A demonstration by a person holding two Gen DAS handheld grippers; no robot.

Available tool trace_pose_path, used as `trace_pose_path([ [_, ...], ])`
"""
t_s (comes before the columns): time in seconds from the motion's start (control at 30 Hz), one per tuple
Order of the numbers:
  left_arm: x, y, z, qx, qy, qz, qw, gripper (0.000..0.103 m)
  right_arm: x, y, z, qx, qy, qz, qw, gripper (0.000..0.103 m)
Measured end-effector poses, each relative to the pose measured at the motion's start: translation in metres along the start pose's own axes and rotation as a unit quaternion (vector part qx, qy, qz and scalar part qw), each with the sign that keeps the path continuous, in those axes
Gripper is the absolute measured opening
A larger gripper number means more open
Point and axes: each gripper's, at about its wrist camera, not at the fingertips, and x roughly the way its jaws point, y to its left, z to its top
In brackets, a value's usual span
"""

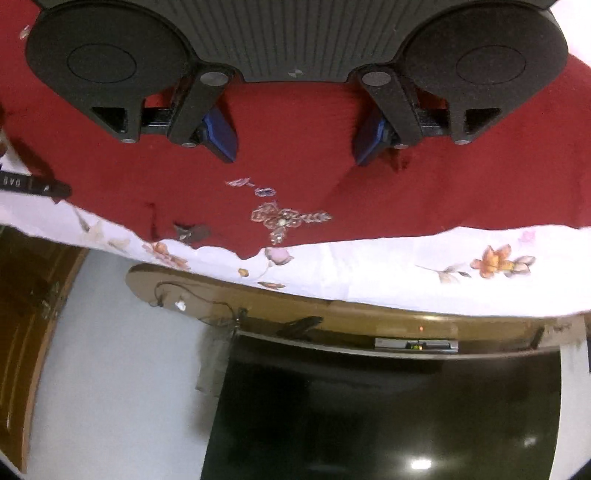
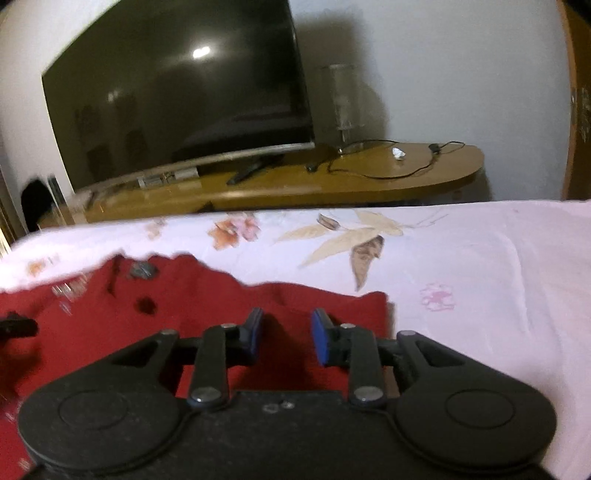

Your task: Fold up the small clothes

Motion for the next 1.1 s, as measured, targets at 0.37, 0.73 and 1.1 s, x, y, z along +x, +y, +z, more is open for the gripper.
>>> trace_pose_path([
  [0.37,-0.015,0.009,0.000,0.026,0.009,0.001,0.9996,0.088,-0.022,-0.022,-0.009,0.011,-0.010,-0.065,0.998,0.032],
  [0.73,-0.126,0.182,-0.045,-0.191,-0.063,0.077,0.9765,0.102,-0.147,-0.005,-0.087,0.093,-0.001,-0.066,0.993,0.039],
  [1.1,-0.142,0.362,-0.074,-0.488,-0.114,0.032,0.8649,0.093,-0.177,0.058,-0.093,0.136,-0.004,-0.087,0.987,0.042],
])
